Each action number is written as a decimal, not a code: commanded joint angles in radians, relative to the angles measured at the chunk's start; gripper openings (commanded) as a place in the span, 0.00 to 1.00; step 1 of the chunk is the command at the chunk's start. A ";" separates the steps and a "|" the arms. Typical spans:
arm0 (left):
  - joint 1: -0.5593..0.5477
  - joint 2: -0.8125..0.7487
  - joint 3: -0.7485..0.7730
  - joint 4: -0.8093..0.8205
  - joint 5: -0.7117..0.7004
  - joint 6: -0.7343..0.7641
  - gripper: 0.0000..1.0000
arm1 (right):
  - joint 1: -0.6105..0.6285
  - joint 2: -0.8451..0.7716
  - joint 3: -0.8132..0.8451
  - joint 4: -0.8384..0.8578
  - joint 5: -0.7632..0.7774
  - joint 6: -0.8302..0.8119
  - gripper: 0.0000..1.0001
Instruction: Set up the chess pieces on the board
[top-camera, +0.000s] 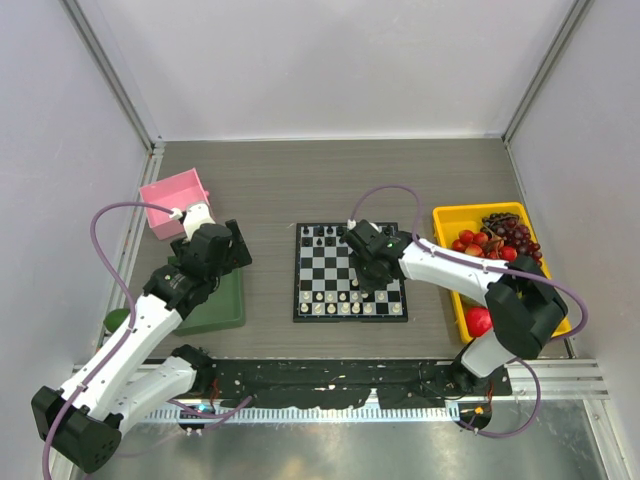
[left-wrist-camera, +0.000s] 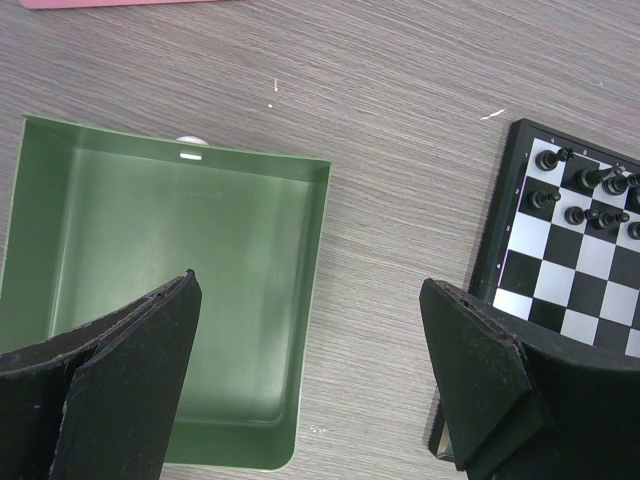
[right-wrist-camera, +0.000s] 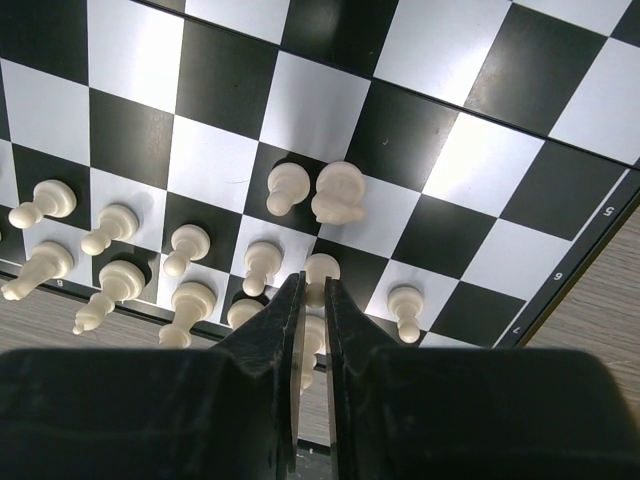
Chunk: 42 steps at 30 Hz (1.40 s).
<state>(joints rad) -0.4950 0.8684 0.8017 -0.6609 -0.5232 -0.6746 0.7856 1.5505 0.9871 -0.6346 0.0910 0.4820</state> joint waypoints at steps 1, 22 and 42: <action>0.006 -0.005 0.005 0.038 -0.020 -0.008 0.99 | 0.009 -0.059 -0.004 -0.008 0.032 0.013 0.16; 0.006 0.009 0.008 0.046 -0.011 -0.006 0.99 | 0.007 -0.053 -0.019 -0.011 0.019 0.006 0.16; 0.006 0.014 0.014 0.041 -0.011 -0.005 0.99 | 0.007 -0.027 -0.028 -0.008 0.019 -0.002 0.19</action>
<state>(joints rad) -0.4950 0.8818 0.8017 -0.6540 -0.5224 -0.6743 0.7868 1.5208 0.9653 -0.6453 0.0990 0.4839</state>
